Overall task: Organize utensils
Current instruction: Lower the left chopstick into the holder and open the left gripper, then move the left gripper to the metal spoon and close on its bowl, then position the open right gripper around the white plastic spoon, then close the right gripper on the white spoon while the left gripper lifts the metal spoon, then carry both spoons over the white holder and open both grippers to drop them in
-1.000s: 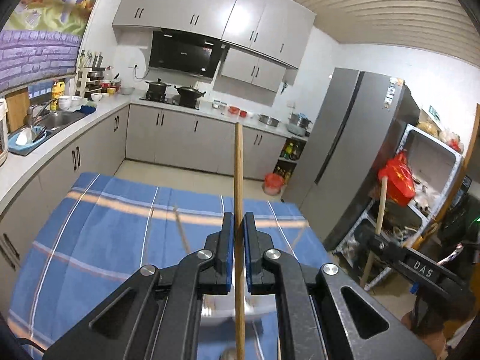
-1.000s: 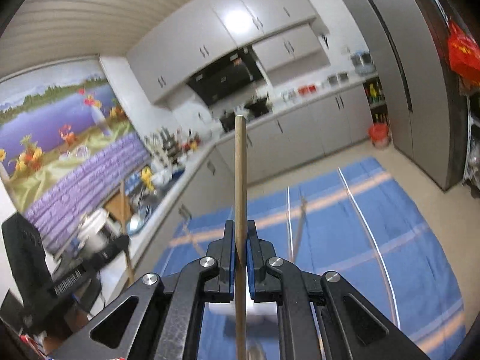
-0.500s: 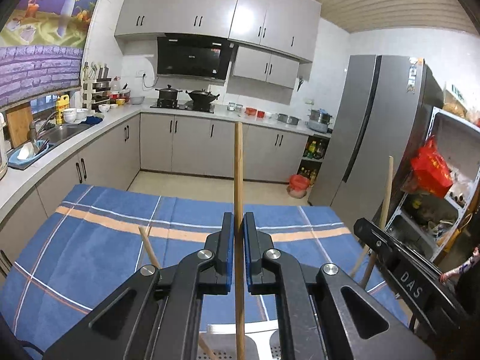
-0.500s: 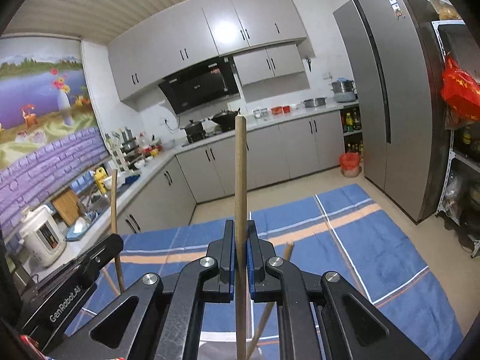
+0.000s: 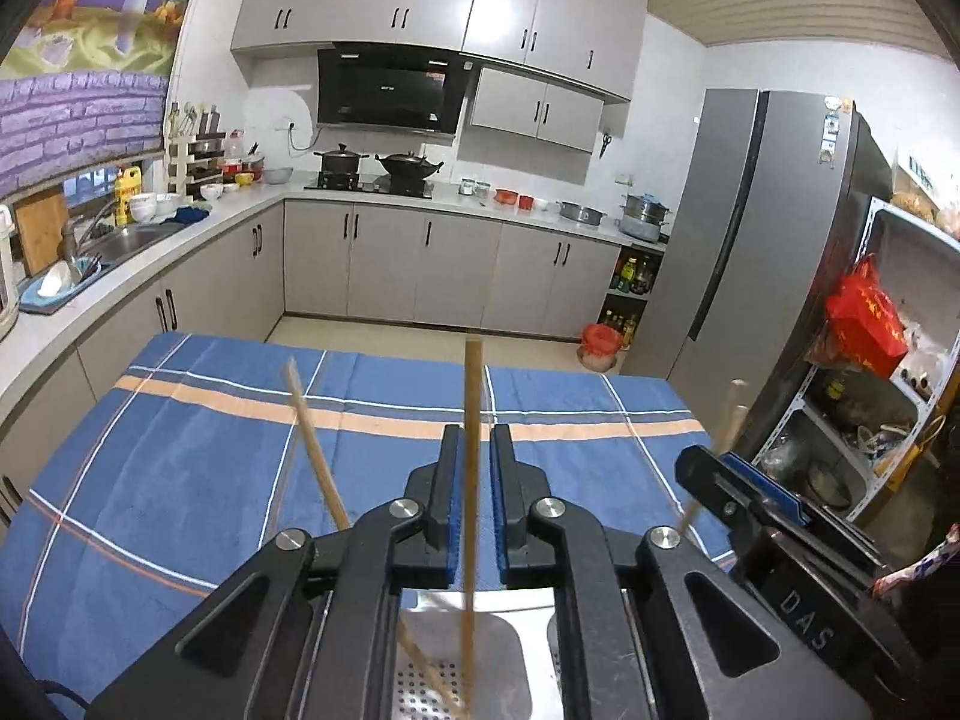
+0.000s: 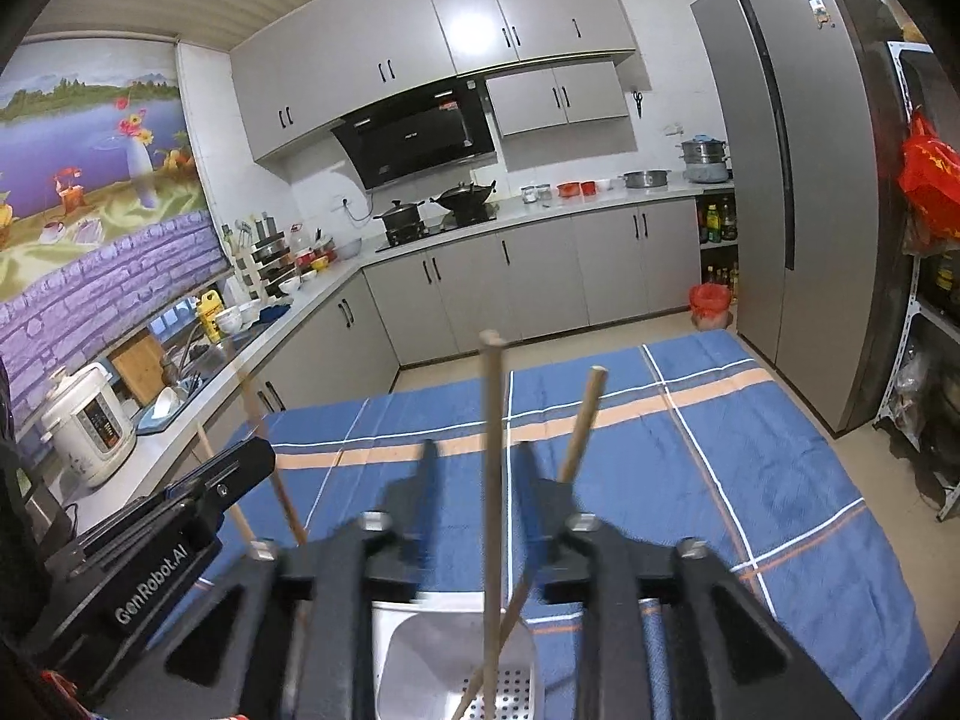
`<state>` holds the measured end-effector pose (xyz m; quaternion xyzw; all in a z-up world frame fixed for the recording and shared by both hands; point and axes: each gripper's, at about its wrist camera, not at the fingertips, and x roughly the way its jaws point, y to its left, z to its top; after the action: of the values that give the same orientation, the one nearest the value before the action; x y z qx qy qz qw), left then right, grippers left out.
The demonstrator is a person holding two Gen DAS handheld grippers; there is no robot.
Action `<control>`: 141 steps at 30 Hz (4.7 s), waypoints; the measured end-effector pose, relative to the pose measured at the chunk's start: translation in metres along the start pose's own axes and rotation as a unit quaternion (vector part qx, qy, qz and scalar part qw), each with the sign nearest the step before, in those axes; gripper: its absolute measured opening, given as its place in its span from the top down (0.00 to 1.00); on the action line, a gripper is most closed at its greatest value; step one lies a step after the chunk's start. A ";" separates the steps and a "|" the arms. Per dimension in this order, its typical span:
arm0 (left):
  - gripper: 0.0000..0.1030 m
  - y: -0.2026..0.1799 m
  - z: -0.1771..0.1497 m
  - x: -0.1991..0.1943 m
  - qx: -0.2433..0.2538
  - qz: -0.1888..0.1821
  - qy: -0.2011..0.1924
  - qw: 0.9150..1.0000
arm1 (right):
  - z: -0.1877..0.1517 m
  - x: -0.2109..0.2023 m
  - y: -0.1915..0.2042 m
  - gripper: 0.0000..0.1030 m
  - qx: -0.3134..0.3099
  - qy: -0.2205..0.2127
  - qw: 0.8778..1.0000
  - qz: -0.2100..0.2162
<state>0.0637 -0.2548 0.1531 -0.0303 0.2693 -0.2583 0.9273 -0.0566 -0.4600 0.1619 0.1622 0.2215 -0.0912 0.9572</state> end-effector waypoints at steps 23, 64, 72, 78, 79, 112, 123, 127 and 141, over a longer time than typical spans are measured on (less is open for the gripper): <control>0.60 0.033 -0.042 -0.148 -0.031 0.026 0.035 0.999 | -0.091 -0.140 -0.065 0.42 0.000 0.133 0.991 0.012; 0.84 -0.008 -0.167 -0.001 0.043 -0.131 0.325 0.936 | -0.209 -0.109 -0.020 0.64 -0.140 0.333 0.928 0.090; 0.99 -0.010 -0.168 -0.012 0.050 -0.133 0.308 0.941 | -0.210 -0.109 -0.026 0.65 -0.111 0.337 0.931 0.082; 0.99 -0.002 -0.163 -0.027 0.033 -0.130 0.292 0.947 | -0.208 -0.119 -0.032 0.65 -0.078 0.325 0.940 0.073; 0.99 -0.001 -0.161 -0.031 0.030 -0.130 0.289 0.948 | -0.207 -0.122 -0.033 0.65 -0.071 0.323 0.941 0.074; 0.99 0.024 -0.092 -0.225 0.039 -0.090 0.091 0.991 | -0.149 -0.211 -0.061 0.65 0.062 0.174 0.980 0.071; 0.99 0.026 -0.016 -0.222 0.055 -0.042 0.020 0.997 | -0.049 -0.203 -0.038 0.65 0.041 0.065 0.993 0.093; 0.99 0.022 0.015 -0.201 0.058 -0.020 -0.003 0.998 | -0.005 -0.180 -0.017 0.65 0.030 0.015 0.995 0.097; 0.99 -0.001 0.041 -0.064 0.134 0.073 -0.029 0.988 | 0.038 -0.029 0.040 0.65 -0.073 -0.081 0.994 -0.029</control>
<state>0.0381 -0.2276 0.2198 0.1065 0.2063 -0.2224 0.9469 -0.0574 -0.4335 0.2183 0.0777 0.1544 -0.1155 0.9781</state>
